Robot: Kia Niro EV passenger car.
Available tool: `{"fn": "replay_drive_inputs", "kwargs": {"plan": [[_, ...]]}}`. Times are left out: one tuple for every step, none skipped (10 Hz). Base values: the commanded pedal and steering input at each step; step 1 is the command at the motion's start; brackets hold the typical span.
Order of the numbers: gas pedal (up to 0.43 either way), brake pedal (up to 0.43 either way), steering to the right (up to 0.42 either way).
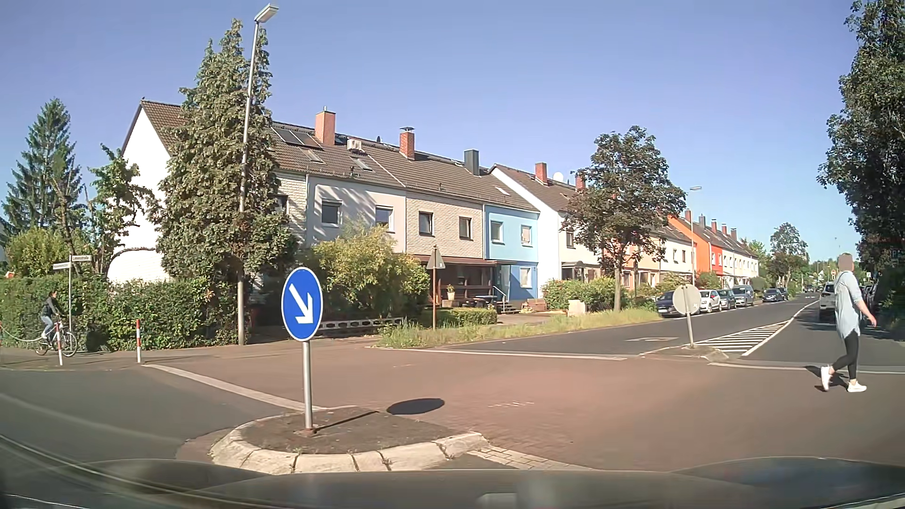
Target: Follow the waypoints while adhering to traffic rules and regulations
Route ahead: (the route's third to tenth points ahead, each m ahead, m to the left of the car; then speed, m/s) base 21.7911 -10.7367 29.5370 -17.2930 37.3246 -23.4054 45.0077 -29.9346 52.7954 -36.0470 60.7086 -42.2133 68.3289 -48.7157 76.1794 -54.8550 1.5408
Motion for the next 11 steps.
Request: {"fn": "replay_drive_inputs", "kwargs": {"plan": [[0.028,0.0,0.448],[0.039,0.0,0.444],[0.047,0.0,0.44],[0.059,0.0,0.436],[0.067,0.0,0.434],[0.098,0.0,0.434],[0.138,0.0,0.434],[0.138,0.0,0.436],[0.138,0.0,0.443],[0.138,0.0,0.451],[0.15,0.0,0.454]]}}
